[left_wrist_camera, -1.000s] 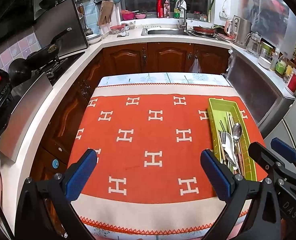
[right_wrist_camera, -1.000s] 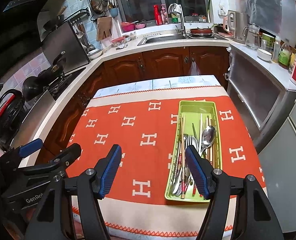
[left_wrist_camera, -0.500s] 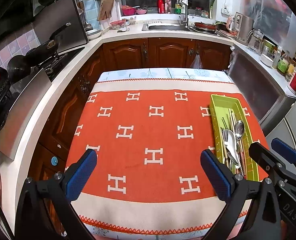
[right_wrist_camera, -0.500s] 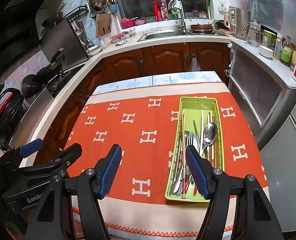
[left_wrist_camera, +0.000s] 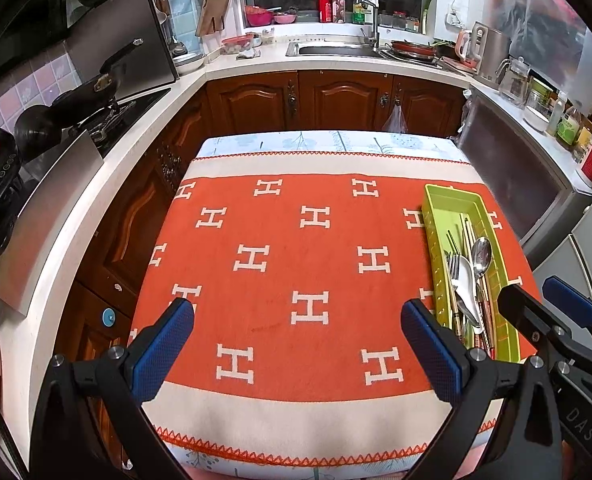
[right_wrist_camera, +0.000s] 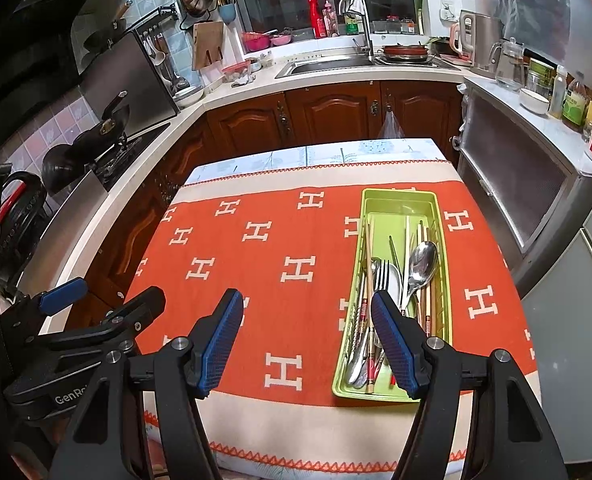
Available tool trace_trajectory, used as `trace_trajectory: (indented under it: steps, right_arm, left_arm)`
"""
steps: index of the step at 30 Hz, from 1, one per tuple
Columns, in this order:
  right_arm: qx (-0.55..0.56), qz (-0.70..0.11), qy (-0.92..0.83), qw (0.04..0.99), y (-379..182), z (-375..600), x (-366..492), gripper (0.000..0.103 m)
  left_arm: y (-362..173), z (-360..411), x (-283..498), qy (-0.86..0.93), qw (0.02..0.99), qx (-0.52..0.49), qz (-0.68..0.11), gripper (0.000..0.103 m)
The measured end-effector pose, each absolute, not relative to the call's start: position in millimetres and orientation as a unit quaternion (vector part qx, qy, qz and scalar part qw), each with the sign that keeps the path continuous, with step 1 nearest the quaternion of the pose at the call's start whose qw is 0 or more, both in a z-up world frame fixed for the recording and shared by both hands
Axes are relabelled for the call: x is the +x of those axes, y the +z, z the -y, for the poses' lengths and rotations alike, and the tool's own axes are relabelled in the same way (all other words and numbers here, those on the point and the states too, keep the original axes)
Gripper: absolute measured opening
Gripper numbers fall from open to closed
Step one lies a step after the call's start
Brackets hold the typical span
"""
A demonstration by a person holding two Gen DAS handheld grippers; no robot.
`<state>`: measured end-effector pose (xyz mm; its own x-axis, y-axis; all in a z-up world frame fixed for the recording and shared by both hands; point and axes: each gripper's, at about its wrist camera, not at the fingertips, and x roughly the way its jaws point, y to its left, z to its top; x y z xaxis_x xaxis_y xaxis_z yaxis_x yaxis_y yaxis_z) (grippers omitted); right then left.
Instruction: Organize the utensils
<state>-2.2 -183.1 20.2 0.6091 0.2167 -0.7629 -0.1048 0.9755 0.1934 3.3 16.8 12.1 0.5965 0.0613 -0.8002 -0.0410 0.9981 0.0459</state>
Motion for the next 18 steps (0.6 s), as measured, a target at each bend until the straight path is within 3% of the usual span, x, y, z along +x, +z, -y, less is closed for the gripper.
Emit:
trace_trajectory:
  steps: [18]
  right_arm:
    - [0.062, -0.440, 0.097, 0.891, 8, 181, -2, 0.068]
  left_arm:
    - [5, -22, 1, 0.032, 0.891, 0.011, -0.453, 0.102]
